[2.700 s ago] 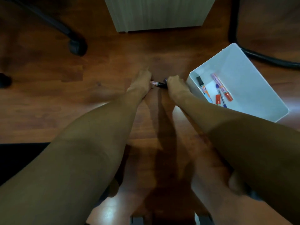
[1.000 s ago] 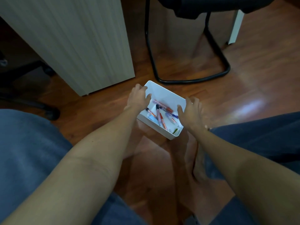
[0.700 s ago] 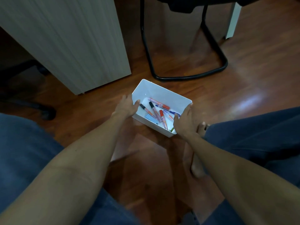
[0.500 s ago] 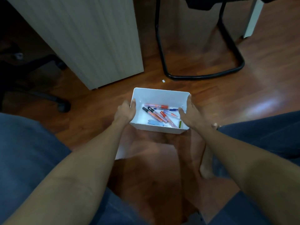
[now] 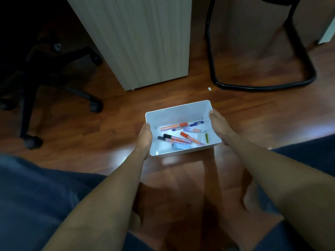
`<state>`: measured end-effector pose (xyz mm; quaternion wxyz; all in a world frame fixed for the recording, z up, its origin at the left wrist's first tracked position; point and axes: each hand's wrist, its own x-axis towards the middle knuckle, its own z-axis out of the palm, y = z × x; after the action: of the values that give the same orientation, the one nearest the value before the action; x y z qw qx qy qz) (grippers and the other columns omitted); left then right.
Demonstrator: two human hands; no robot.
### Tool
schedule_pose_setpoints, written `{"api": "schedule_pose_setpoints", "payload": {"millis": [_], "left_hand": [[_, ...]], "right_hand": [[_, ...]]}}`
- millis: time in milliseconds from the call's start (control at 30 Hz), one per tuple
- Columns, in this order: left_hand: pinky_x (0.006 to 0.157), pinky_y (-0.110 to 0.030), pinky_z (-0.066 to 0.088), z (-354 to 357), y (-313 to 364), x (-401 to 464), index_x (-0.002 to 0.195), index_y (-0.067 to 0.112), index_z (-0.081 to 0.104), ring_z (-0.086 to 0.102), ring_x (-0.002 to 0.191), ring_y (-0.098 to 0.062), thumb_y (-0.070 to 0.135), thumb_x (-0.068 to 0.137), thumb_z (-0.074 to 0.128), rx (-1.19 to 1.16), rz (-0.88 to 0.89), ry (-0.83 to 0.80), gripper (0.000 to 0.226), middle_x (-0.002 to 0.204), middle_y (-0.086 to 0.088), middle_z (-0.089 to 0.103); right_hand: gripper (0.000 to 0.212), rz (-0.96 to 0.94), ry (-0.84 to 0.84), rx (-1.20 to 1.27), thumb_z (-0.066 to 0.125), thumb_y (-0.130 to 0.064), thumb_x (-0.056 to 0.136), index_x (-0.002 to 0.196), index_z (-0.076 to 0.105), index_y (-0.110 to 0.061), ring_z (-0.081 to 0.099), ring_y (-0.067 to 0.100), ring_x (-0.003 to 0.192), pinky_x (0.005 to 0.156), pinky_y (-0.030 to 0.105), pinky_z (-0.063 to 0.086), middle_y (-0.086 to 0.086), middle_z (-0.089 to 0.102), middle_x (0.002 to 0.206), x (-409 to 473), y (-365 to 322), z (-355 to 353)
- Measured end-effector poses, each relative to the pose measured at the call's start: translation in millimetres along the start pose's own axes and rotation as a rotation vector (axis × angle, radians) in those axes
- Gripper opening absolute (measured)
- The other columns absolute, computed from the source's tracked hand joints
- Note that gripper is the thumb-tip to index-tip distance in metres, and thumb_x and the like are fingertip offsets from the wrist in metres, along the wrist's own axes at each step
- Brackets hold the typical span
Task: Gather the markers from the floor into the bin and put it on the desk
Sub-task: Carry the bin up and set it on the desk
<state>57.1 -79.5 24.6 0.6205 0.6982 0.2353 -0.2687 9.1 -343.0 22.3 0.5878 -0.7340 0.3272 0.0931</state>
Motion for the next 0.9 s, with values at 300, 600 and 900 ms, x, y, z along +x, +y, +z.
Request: {"api": "schedule_pose_setpoints", "payload": {"millis": [300,600,900], "left_hand": [[0.09,-0.052,0.057,-26,67,39,0.098,0.027,0.065,0.072,0.095,-0.032,0.052,0.088,0.036,-0.072,-0.101,0.17,0.04,0.108,-0.006,0.073],[0.08,-0.037,0.052,-37,144,63,0.118,0.02,0.062,0.067,0.096,-0.033,0.05,0.1,0.035,-0.183,-0.214,0.222,0.045,0.113,-0.009,0.07],[0.061,-0.027,0.048,-69,262,-52,0.118,0.018,0.064,0.064,0.069,-0.022,0.047,0.097,0.046,-0.237,-0.299,0.265,0.041,0.096,-0.006,0.069]], "right_hand": [[0.04,0.094,-0.05,0.155,0.038,-0.045,0.102,0.137,0.053,-0.031,0.066,0.019,0.106,0.087,0.035,0.055,-0.003,0.065,0.125,45,-56,42],[0.036,0.09,-0.063,0.139,0.038,-0.03,0.105,0.136,0.058,-0.025,0.065,0.014,0.105,0.087,0.03,0.054,-0.006,0.064,0.121,91,-134,63],[0.039,0.177,-0.072,0.074,0.041,-0.044,0.1,0.136,0.055,-0.042,0.065,0.02,0.11,0.103,0.042,0.05,-0.004,0.065,0.131,0,-250,27]]}}
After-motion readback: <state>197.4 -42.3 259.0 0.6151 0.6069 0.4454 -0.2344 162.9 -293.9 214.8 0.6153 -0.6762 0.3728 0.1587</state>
